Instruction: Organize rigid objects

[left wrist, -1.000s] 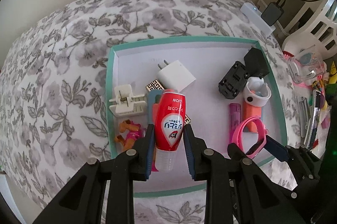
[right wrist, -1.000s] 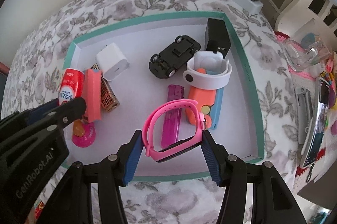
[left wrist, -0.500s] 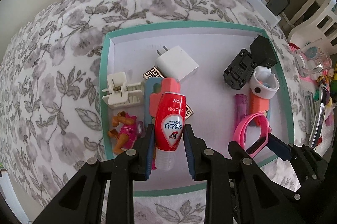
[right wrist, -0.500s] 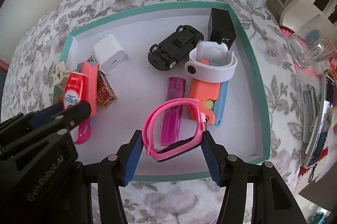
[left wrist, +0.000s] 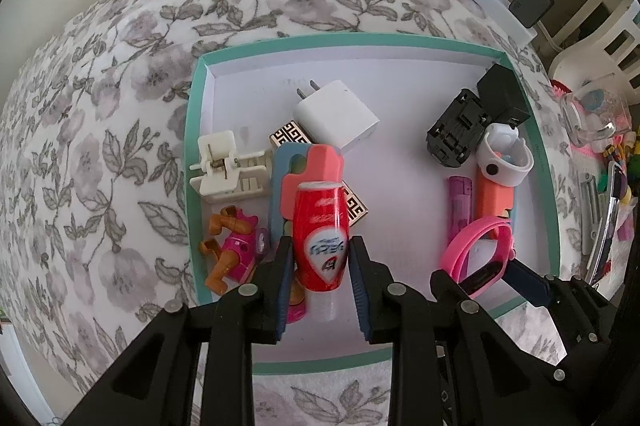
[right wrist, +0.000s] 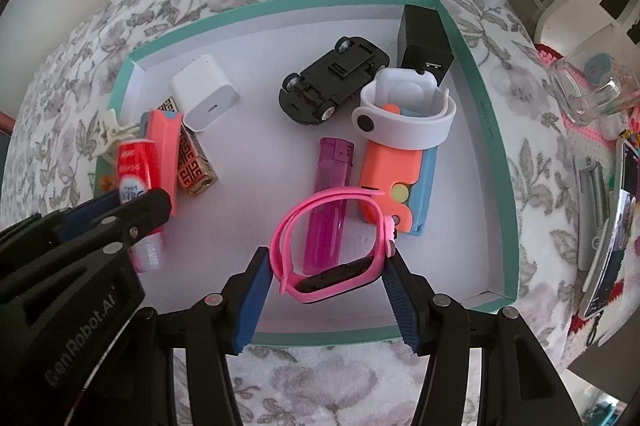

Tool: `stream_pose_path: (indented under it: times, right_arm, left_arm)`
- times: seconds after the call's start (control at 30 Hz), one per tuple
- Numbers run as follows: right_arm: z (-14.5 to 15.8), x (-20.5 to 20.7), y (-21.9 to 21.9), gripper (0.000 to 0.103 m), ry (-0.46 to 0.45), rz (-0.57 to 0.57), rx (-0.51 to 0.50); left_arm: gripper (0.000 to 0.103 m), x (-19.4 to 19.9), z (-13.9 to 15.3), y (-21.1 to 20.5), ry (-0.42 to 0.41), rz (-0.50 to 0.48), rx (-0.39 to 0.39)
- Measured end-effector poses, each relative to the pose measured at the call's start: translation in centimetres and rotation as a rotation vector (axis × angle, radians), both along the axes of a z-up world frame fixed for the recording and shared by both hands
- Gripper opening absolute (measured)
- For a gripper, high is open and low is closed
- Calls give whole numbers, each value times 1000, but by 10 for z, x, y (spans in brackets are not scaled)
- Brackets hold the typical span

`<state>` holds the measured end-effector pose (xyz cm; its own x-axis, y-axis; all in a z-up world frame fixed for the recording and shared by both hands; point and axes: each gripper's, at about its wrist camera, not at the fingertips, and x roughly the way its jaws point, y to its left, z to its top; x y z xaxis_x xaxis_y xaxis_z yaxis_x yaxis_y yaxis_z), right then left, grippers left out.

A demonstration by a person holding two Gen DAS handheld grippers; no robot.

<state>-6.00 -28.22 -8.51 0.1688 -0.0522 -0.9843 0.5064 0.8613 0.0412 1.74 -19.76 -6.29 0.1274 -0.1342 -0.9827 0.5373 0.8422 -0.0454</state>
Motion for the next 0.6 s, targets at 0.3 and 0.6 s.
stream_pose_path:
  times: [0.3, 0.6]
  right_arm:
    - [4, 0, -1, 63, -10, -1, -8]
    - [15, 0, -3, 66, -38, -9, -19]
  left_arm:
    - [45, 2, 8, 4, -10, 21, -22]
    - [45, 7, 22, 16, -53, 72, -24]
